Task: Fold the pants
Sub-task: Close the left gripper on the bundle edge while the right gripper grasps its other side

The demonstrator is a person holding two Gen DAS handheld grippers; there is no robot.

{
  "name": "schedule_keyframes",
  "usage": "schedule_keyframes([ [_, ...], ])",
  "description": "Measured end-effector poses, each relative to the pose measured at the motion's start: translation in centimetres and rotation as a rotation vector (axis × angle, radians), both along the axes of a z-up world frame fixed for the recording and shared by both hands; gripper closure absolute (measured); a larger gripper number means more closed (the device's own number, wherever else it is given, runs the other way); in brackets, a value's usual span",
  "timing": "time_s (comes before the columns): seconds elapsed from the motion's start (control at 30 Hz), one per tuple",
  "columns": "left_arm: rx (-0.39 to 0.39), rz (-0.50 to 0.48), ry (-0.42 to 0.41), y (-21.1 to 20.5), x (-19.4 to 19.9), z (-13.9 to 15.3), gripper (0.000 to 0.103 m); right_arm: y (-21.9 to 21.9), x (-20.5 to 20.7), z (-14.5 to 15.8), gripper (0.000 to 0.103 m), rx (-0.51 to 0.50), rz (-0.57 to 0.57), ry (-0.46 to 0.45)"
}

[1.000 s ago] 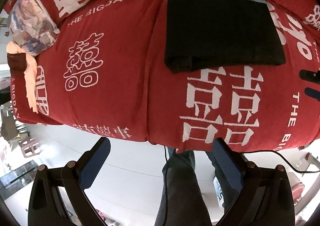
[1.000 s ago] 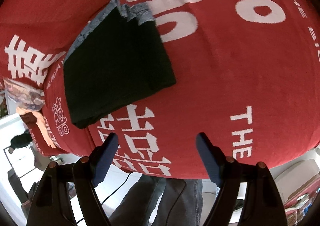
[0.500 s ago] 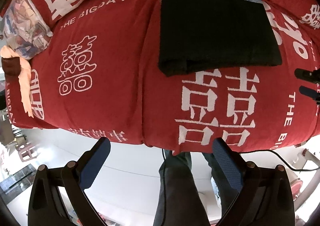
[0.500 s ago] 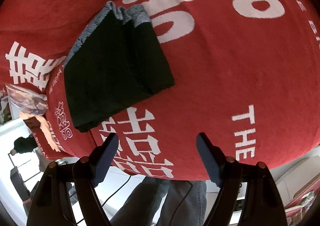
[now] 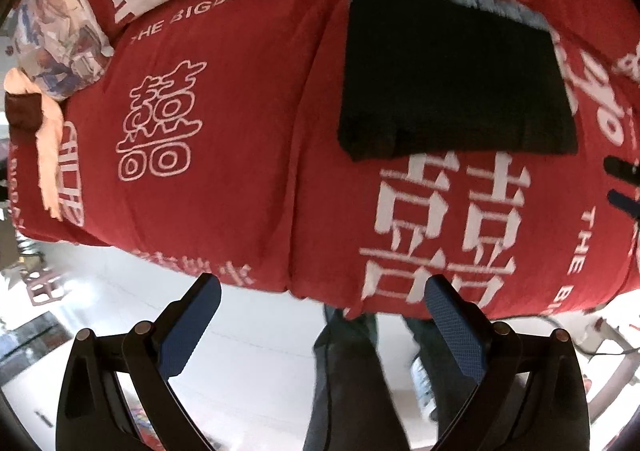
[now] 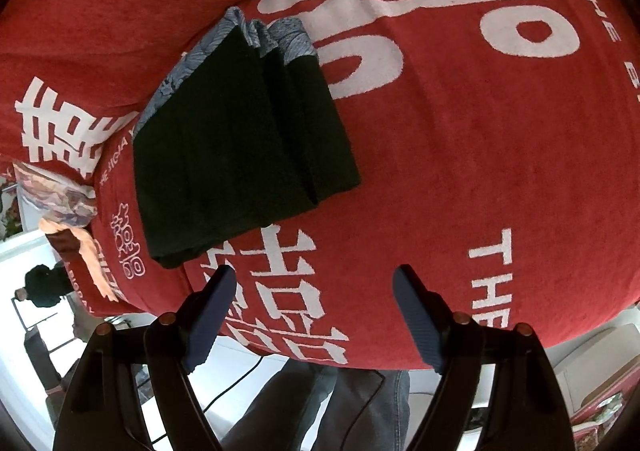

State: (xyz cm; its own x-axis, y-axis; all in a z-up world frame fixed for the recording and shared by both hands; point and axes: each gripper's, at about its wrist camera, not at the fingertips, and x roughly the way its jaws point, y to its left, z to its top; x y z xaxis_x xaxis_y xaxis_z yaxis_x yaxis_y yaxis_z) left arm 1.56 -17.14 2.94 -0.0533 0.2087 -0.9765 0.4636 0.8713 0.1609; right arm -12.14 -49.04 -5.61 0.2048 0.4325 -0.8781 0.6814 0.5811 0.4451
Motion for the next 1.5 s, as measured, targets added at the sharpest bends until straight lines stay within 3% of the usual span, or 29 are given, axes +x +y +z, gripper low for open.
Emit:
schedule_keyframes([
  [0.1, -0.034, 0.031, 0.004, 0.1, 1.6, -1.0, 0.001, -0.2, 0.2, 0.4, 0.000, 0.013, 0.004, -0.073],
  [0.4, -0.296, 0.119, 0.022, -0.1, 8.2, -5.2, 0.001, -0.6, 2.1, -2.8, 0.000, 0.133, 0.047, -0.143],
  [0.57, -0.508, 0.111, 0.121, -0.6, 12.2, -7.8, 0.001, -1.6, 3.8, -5.7, 0.000, 0.147, 0.039, -0.202],
  [0.83, -0.609, -0.006, 0.217, -3.2, 13.8, -12.4, 0.001, -4.2, 5.2, -8.4, 0.000, 0.185, 0.043, -0.259],
  [0.97, -0.597, -0.053, 0.224, -4.8, 13.6, -14.0, 0.001, -4.2, 6.3, -10.0, 0.000, 0.261, 0.072, -0.323],
  [1.1, -0.596, -0.015, 0.223, -5.4, 13.9, -15.0, 0.001, -4.1, 7.6, -10.1, 0.000, 0.305, 0.072, -0.392],
  [1.23, -0.586, 0.011, 0.181, -5.9, 13.4, -14.5, 0.002, -3.3, 8.6, -10.1, 0.000, 0.293, 0.078, -0.370],
  [1.27, -0.602, 0.009, 0.182, -6.2, 13.0, -14.1, 0.012, -3.3, 8.5, -10.1, 0.003, 0.293, 0.065, -0.358],
  [1.33, -0.598, -0.011, 0.157, -6.6, 12.5, -13.5, 0.015, -3.4, 8.1, -10.2, 0.017, 0.286, 0.061, -0.328],
  [1.37, -0.603, -0.021, 0.152, -6.7, 12.3, -13.2, 0.022, -3.4, 7.9, -10.2, 0.028, 0.272, 0.072, -0.314],
  [1.47, -0.624, -0.025, 0.142, -6.7, 11.8, -11.9, 0.035, -4.0, 6.9, -9.6, 0.044, 0.323, 0.051, -0.350],
  [1.5, -0.633, -0.022, 0.140, -6.8, 11.7, -11.5, 0.035, -4.2, 6.8, -9.4, 0.051, 0.332, 0.047, -0.361],
])
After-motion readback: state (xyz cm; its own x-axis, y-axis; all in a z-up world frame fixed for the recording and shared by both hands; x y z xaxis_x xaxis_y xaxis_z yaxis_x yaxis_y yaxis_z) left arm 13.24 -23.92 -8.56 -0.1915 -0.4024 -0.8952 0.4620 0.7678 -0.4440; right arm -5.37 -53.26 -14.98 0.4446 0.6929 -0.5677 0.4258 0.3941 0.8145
